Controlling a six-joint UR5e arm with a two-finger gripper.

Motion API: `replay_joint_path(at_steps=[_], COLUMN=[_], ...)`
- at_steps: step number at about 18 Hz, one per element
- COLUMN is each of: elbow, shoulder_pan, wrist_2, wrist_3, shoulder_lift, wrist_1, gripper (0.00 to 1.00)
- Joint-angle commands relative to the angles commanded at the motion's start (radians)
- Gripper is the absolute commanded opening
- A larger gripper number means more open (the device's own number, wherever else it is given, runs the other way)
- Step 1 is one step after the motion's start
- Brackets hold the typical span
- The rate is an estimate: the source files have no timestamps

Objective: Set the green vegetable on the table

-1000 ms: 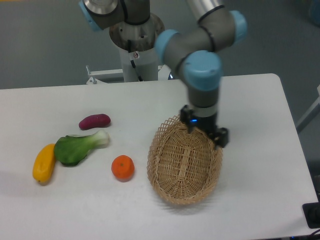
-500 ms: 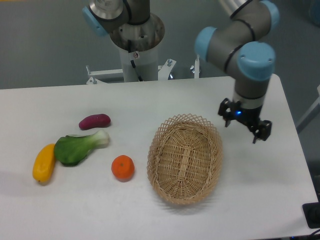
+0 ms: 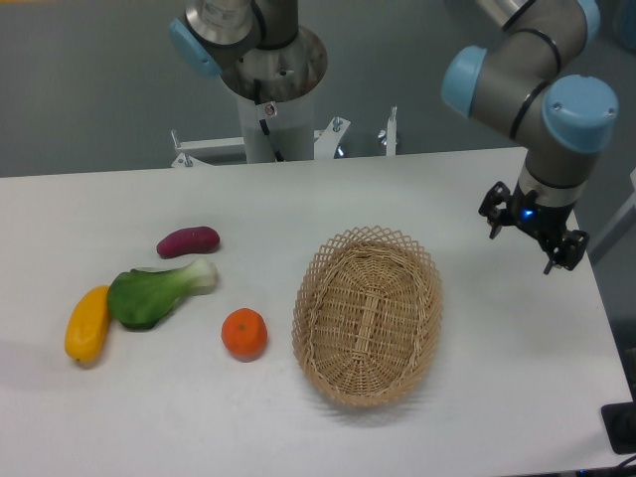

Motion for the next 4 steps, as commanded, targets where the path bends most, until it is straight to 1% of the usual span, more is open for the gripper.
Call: replay_joint_path(at_steps=[4], elbow=[-0.002], shoulder_pan=[0.002], wrist_2=[-0.002], wrist_3=[0.000], shoulder_lift=[0.000], wrist_1=[0.000], gripper=[1.00])
